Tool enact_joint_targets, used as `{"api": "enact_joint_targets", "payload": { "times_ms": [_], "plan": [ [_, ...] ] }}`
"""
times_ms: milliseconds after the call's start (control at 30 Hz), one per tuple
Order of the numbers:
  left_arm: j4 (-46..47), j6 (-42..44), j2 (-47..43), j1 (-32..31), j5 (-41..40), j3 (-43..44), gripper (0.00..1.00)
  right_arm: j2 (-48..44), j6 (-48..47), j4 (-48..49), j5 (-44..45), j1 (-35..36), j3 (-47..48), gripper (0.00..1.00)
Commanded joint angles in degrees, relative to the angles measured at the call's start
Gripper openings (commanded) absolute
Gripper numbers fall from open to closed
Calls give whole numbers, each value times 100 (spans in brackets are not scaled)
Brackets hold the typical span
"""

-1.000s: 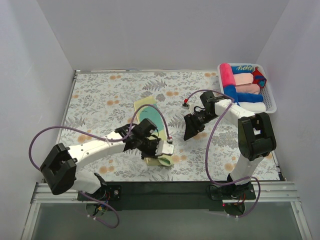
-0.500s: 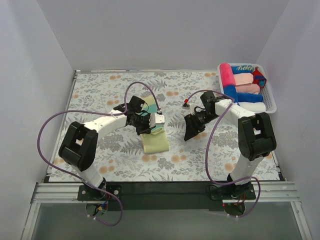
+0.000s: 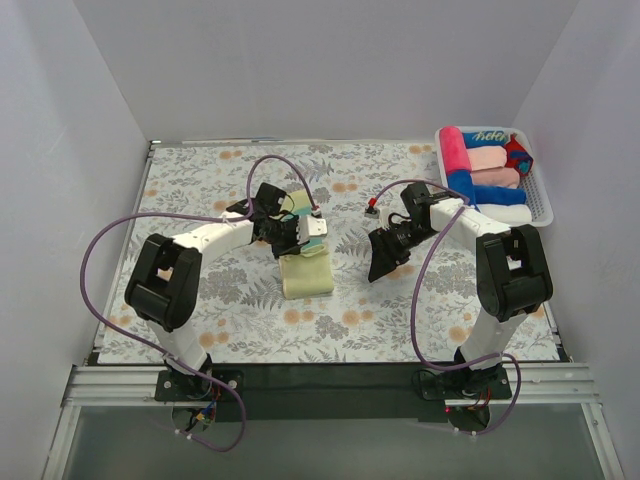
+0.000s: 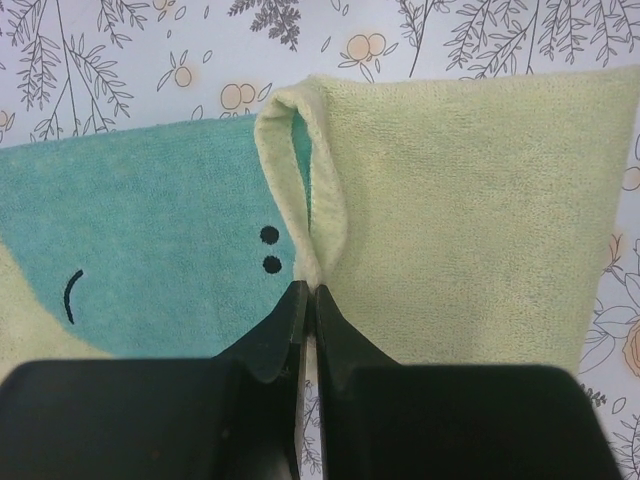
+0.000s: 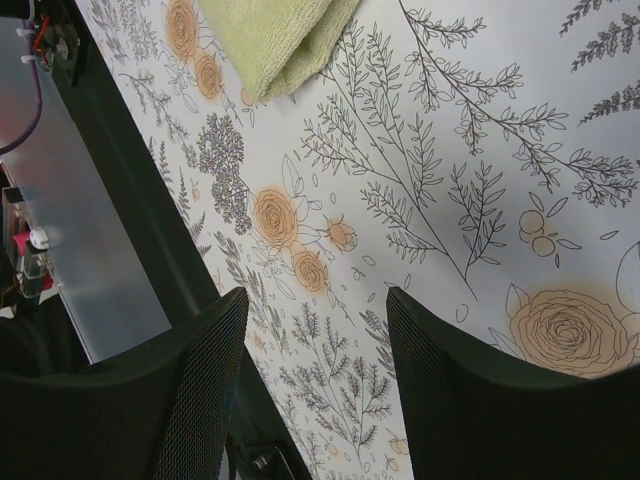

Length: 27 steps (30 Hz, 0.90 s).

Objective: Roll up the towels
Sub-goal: Fold the towel

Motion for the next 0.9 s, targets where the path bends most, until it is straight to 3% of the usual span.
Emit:
{"api": "enact_joint_targets", "payload": {
  "times_ms": [0,233,867],
  "plan": [
    [105,150,-67,88,28,80,0,13,-92,-175,-157,-22,98,54],
    [87,229,-295,211,-52,-123,0,57,-109,-184,-218,-31,89,54],
    [316,282,109,290,-245,202,0,118,-118,-184,-271,-22,63,54]
  ]
}}
